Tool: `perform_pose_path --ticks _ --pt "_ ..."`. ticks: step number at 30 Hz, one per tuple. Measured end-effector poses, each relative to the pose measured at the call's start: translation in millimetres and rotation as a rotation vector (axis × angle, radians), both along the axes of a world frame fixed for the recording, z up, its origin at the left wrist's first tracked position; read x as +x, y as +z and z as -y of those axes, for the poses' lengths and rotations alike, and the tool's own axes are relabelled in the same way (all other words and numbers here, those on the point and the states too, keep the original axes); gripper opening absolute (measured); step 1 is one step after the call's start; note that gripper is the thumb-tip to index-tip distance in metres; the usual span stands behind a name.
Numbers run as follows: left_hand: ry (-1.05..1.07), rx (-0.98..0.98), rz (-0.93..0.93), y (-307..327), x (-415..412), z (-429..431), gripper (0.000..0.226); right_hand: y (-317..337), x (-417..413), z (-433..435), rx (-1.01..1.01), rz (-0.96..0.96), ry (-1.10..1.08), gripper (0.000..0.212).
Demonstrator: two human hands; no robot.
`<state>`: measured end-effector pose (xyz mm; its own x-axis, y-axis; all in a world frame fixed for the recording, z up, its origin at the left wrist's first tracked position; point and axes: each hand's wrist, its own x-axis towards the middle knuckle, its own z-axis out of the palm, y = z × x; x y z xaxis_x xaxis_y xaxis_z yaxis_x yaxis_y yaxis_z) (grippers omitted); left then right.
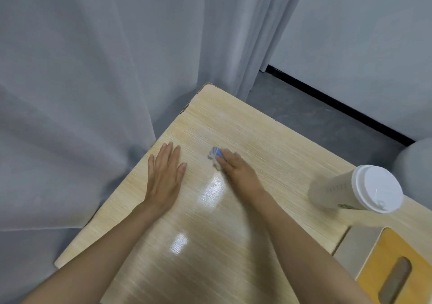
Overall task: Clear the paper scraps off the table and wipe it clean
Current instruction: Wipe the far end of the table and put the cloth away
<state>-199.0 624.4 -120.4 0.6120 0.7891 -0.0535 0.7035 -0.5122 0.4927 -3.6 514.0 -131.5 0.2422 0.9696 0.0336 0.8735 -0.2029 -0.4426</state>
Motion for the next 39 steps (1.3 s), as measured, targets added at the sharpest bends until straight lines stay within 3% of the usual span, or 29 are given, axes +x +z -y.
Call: perform_pose_path --ticks 2,5,8,12,14,18,20,25,31,34,39 --pt "0.014 -0.005 0.008 0.1 -1.9 0.4 0.050 0.0 1.4 -4.6 -0.046 -0.103 -0.170 0.031" --pt "0.031 0.008 -0.004 -3.2 -8.8 -0.4 0.048 -20.4 -11.2 -3.8 0.040 -0.029 -0.219 0.042" --pt "0.053 0.012 0.006 -2.2 -15.7 -1.8 0.051 10.2 -13.9 -7.5 0.130 -0.392 -0.414 0.018" --pt "0.136 -0.073 0.110 12.3 -7.9 4.9 0.040 45.4 -11.0 -18.7 0.106 -0.751 -0.696 0.036" --pt "0.151 -0.235 0.241 23.9 5.3 12.2 0.034 59.0 -17.2 -18.9 0.054 -1.023 -0.687 0.034" --pt "0.257 -0.897 0.562 50.5 32.2 23.5 0.029 69.2 -38.4 -8.4 -0.014 -1.591 -0.660 0.029" --pt "0.277 -0.937 0.583 53.0 37.3 26.3 0.030 69.3 -45.4 -1.8 0.025 -1.754 -0.641 0.032" --pt "0.239 -0.855 0.471 47.7 39.6 23.5 0.033 68.5 -41.6 7.2 -0.126 -1.373 -0.744 0.029" --pt "-0.153 -0.229 0.031 24.7 53.6 16.0 0.042 59.8 2.8 -4.4 -0.003 -0.952 -0.986 0.031" --pt "-0.310 -0.075 -0.177 17.0 73.8 7.0 0.054 57.0 19.3 -11.5 0.122 -0.772 -1.044 0.020" --pt "-0.286 0.042 -0.207 13.9 114.5 -19.2 0.056 48.0 59.3 -33.5 0.152 -0.448 -1.004 0.020"
